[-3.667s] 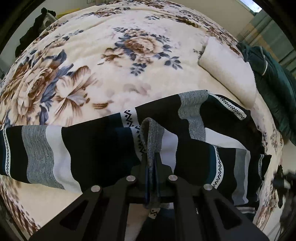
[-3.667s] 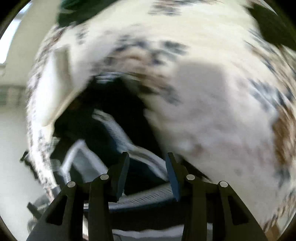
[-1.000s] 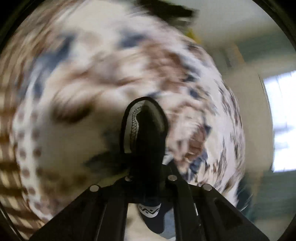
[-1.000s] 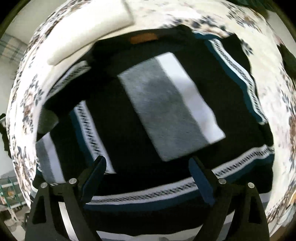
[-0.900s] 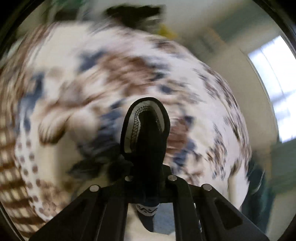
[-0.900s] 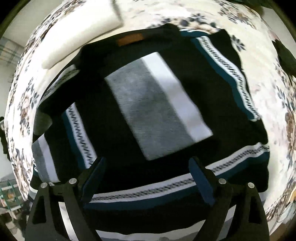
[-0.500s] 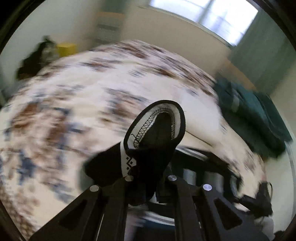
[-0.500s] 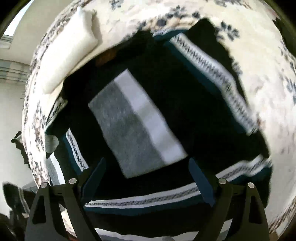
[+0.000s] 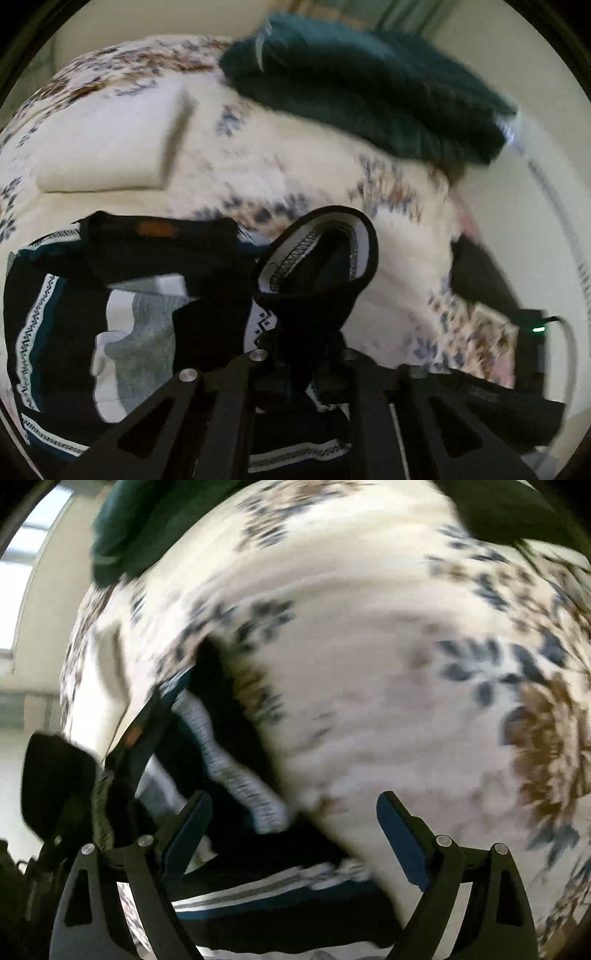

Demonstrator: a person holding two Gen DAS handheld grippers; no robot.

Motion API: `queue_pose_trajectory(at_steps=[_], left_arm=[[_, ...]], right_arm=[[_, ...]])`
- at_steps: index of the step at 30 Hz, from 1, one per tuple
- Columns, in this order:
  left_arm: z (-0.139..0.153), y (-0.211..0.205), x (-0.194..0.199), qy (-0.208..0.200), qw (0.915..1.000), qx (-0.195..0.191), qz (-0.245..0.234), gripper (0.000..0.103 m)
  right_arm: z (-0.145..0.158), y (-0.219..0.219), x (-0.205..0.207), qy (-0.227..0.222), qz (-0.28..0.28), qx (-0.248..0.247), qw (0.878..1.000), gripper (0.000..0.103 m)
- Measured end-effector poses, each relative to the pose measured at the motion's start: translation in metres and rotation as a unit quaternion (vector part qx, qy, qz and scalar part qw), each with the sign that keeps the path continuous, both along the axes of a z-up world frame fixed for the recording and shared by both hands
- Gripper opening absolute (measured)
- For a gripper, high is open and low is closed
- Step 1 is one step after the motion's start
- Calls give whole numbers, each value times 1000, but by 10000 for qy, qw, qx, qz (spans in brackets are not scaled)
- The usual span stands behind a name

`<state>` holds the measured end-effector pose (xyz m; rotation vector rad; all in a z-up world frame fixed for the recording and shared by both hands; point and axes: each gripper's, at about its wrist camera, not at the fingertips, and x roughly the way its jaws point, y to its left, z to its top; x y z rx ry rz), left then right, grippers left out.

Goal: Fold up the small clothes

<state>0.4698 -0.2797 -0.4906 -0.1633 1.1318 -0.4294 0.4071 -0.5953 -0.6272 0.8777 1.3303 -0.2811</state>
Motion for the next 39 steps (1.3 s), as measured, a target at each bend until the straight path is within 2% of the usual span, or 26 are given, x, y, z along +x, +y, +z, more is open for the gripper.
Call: queue_pose_trajectory(at_steps=[3, 4, 6, 7, 8, 11, 13, 15, 17, 18, 19, 20, 21, 22, 23, 24, 27, 29, 30, 32, 34, 35, 36, 37, 39], left_arm=[[-22, -13, 3, 359, 9984, 408, -124, 10], [-25, -9, 2, 335, 9981, 504, -90, 16], [-26, 14, -8, 231, 9980, 586, 56, 41], [-26, 27, -12, 207, 9972, 704, 137, 77], [-28, 43, -16, 207, 9958, 860, 249, 96], [-34, 109, -39, 243, 9871, 1422, 692, 96], [-50, 152, -61, 419, 9745, 1975, 975, 96], [-75, 189, -83, 616, 9526, 2751, 1144, 96], [-101, 216, -101, 898, 9357, 3158, 1290, 96], [-116, 234, -113, 1141, 9323, 3125, 1417, 96], [-122, 242, -118, 1233, 9335, 3015, 1499, 97], [-128, 252, -123, 1303, 9400, 2709, 1616, 98], [-131, 261, -128, 1277, 9452, 2429, 1771, 102], [-133, 265, -129, 1267, 9461, 2320, 1871, 103], [-136, 269, -130, 1281, 9484, 2144, 1955, 103], [-139, 273, -131, 1281, 9492, 2004, 2061, 103], [-139, 276, -136, 1126, 9485, 1865, 2299, 103], [-139, 273, -141, 999, 9476, 1923, 2348, 103], [-138, 273, -144, 984, 9476, 1941, 2340, 103], [-136, 276, -145, 1119, 9498, 1886, 2231, 103], [-134, 276, -139, 1361, 9517, 1793, 2088, 103], [-129, 279, -138, 1472, 9522, 1717, 2054, 103], [-120, 284, -138, 1534, 9532, 1579, 2070, 103], [-107, 290, -138, 1487, 9559, 1397, 2111, 103], [-81, 303, -132, 1233, 9593, 1326, 2169, 103]], right_arm=[[-5, -18, -12, 81, -71, 15, 9999, 92], [-5, -25, -14, 92, -72, 74, 9999, 92], [-5, -28, -16, 85, -37, 192, 9998, 92], [-3, -29, -16, 56, -5, 260, 9996, 92], [0, -26, -12, 2, 75, 366, 9993, 92], [9, -5, 5, -177, 452, 653, 9967, 92], [12, 12, 21, -260, 745, 763, 9940, 92], [10, 37, 47, -317, 1069, 850, 9901, 92], [2, 61, 73, -259, 1249, 953, 9872, 92], [-3, 72, 85, -221, 1334, 956, 9862, 92], [-6, 79, 93, -198, 1390, 939, 9856, 92], [-14, 91, 107, -150, 1464, 797, 9859, 88], [-18, 98, 114, -140, 1484, 696, 9864, 80], [-21, 105, 121, -135, 1560, 668, 9854, 39], [-23, 113, 129, -101, 1681, 667, 9835, 5], [-17, 121, 134, -254, 1725, 667, 9824, 5], [23, 125, 133, -1379, 1653, 1039, 9710, 4], [45, 116, 120, -1875, 1492, 1191, 9635, 4], [46, 111, 114, -1914, 1468, 1179, 9633, 4], [30, 100, 101, -1395, 1601, 757, 9743, 4], [-9, 88, 83, -370, 1649, 383, 9849, 5], [-30, 82, 71, 210, 1658, 325, 9854, 9], [-41, 78, 60, 577, 1660, 242, 9841, 10], [-46, 75, 53, 757, 1638, 144, 9835, 10], [-36, 70, 44, 635, 1515, 74, 9864, 10]])
